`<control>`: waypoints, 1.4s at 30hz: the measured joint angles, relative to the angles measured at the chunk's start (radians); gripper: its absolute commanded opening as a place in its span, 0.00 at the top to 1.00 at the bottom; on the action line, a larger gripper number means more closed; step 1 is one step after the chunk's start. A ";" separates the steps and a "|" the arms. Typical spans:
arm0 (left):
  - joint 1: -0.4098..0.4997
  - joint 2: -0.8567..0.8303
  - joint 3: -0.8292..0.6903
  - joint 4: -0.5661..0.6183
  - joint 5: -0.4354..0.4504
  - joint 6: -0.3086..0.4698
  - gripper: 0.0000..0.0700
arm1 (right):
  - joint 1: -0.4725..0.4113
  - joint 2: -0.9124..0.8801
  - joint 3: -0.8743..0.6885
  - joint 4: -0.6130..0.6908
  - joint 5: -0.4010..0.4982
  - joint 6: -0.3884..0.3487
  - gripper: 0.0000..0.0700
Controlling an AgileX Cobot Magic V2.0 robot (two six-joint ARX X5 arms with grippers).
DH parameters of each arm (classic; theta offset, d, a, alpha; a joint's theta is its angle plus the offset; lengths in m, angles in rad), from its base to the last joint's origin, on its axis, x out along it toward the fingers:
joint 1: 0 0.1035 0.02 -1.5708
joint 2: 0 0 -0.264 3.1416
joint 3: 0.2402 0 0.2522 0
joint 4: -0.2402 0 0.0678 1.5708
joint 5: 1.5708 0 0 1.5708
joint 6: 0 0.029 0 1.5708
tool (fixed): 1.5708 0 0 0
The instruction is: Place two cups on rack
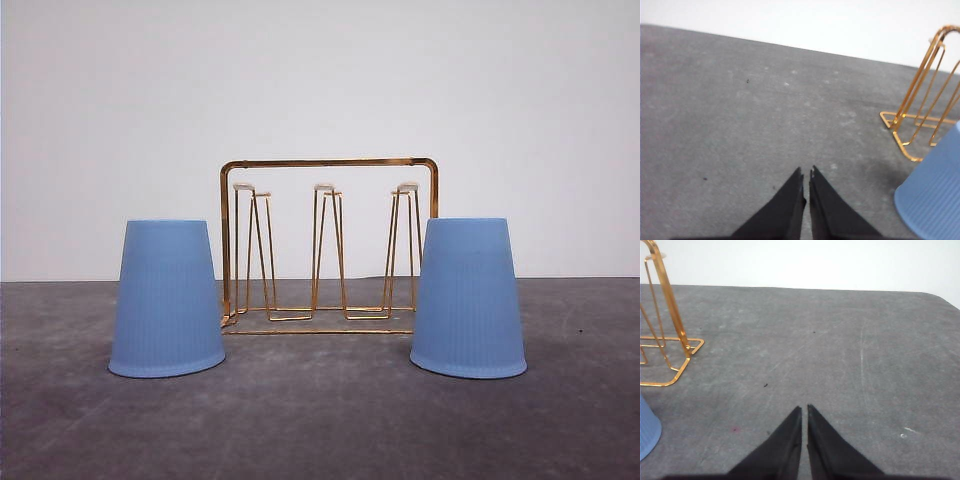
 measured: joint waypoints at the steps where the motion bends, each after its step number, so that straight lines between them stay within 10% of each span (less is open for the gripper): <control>1: 0.000 0.000 0.000 0.004 0.002 -0.027 1.00 | 0.000 0.000 0.000 0.007 0.000 0.006 0.98; 9: 0.000 0.001 0.048 0.073 0.003 -0.201 0.99 | 0.000 0.000 0.051 0.105 0.000 0.210 0.99; 19: 0.000 0.151 0.450 -0.385 0.003 -0.226 0.99 | 0.000 0.076 0.424 -0.283 -0.020 0.297 0.99; 27: 0.000 0.383 0.637 -0.649 0.165 -0.132 0.99 | 0.000 0.243 0.549 -0.485 -0.183 0.210 0.99; 31: -0.015 0.490 0.651 -0.652 0.295 -0.057 0.99 | 0.002 0.334 0.549 -0.482 -0.264 0.144 0.99; 42: -0.274 0.618 0.658 -0.531 0.302 0.188 0.99 | 0.197 0.390 0.549 -0.452 -0.187 -0.083 0.99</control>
